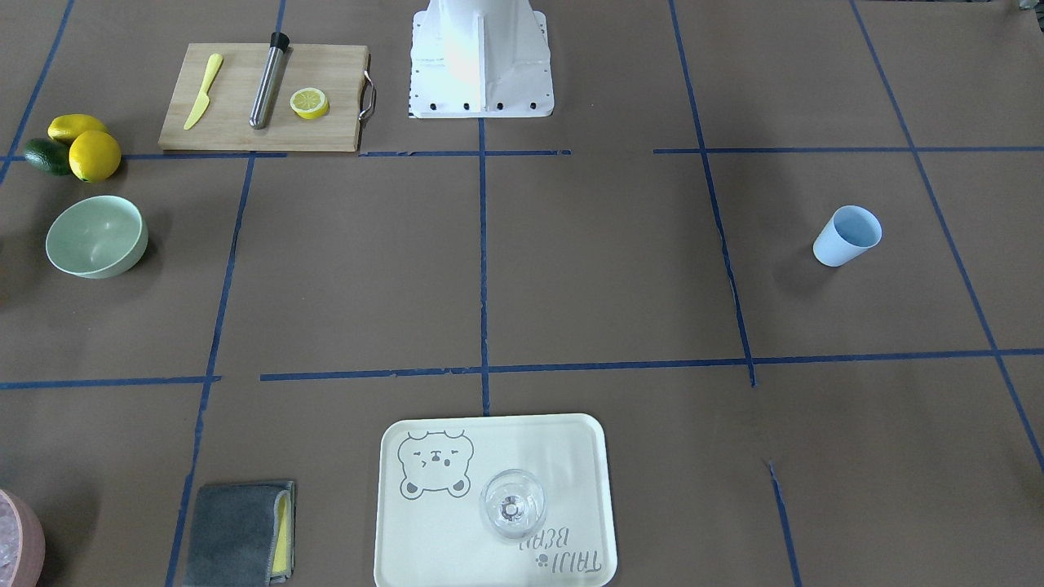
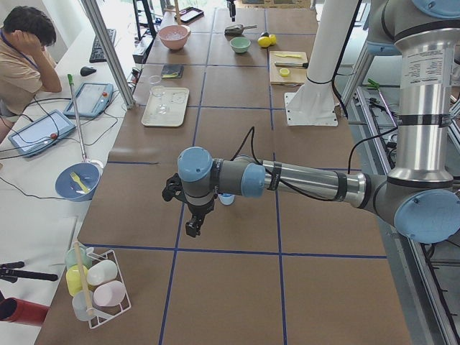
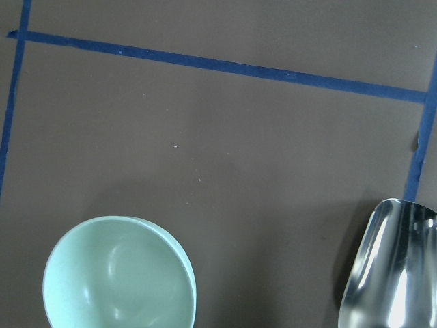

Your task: Pour ice into bowl

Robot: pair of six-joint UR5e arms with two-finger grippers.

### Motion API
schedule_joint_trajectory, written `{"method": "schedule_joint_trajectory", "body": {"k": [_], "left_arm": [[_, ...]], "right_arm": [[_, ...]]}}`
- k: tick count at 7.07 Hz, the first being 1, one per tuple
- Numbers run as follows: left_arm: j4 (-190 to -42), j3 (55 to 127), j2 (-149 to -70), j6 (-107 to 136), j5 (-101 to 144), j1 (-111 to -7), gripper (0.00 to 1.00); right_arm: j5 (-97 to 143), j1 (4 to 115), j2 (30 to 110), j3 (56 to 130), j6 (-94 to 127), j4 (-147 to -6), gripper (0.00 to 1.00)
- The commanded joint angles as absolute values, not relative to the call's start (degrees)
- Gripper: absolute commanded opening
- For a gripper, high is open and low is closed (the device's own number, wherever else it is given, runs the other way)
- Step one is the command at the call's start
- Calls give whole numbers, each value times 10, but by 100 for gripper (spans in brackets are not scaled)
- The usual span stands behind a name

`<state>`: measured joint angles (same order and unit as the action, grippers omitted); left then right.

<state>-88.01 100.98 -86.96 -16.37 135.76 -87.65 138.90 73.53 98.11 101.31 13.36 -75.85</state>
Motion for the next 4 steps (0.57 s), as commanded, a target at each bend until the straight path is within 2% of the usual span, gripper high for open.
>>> {"method": "schedule_joint_trajectory", "body": {"k": [1,2,4], "left_arm": [[-882,1010,-869,-164,1358,-876,100],[-882,1011,-869,-164,1357,-876,100],[-892,1011,-869,-164,1358,-877,100]], "right_arm": [[1320,639,1004,992,309,-589,100],[1314,615,1004,984,396,-539,100],[1314,582,1013,978,403,-535,100]]}}
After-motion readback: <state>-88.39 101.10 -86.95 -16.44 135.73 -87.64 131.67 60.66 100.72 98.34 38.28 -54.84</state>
